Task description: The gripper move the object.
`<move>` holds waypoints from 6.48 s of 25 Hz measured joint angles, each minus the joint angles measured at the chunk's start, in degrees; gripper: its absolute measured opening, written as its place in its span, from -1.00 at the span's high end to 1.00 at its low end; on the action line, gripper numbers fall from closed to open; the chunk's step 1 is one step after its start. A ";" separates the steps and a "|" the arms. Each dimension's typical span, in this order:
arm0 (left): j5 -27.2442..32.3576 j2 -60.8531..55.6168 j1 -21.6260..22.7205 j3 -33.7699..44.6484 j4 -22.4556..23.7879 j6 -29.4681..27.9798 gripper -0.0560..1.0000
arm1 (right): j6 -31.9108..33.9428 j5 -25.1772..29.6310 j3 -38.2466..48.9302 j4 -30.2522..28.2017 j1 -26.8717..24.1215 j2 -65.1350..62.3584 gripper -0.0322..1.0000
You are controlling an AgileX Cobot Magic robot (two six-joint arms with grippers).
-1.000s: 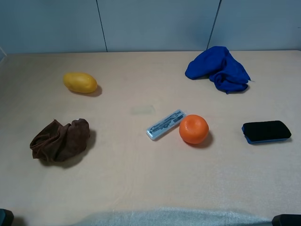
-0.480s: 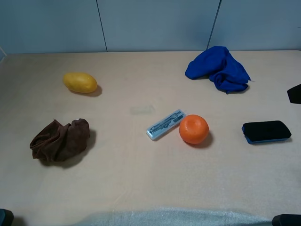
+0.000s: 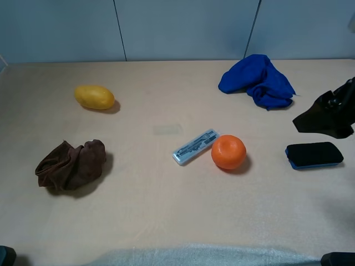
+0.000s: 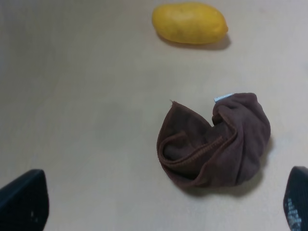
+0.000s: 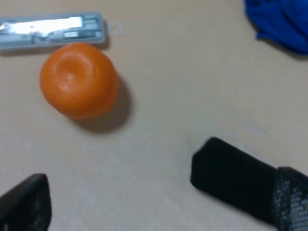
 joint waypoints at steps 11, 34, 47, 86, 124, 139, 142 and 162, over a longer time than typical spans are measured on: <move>0.00 0.00 0.00 0.00 0.00 0.00 -0.98 | -0.52 -7.05 0.00 0.27 8.28 10.12 -0.41; 0.00 0.00 0.00 0.00 -0.07 0.12 -0.98 | -6.06 -14.47 -1.07 5.46 14.57 22.50 -0.41; 0.00 0.00 0.00 0.00 -0.07 0.12 -0.98 | -7.05 -20.25 -1.12 6.26 14.57 31.99 -0.41; 0.00 0.00 0.00 0.00 -0.03 0.17 -0.98 | -7.95 -26.65 -1.18 7.96 14.57 44.02 -0.14; 0.00 0.00 0.00 0.00 -0.03 0.17 -0.98 | 0.76 -1.52 -20.81 2.00 14.57 42.32 -0.14; 0.00 0.00 0.00 0.00 -0.03 0.17 -0.98 | 11.63 8.61 -34.61 -0.18 13.24 42.32 -0.14; 0.00 0.00 0.00 0.00 -0.03 0.17 -0.98 | 12.59 9.07 -34.90 -0.35 10.95 42.32 -0.14; 0.00 0.00 0.00 0.00 -0.03 0.17 -0.98 | 13.03 6.36 -34.96 -0.43 -8.62 42.37 -0.14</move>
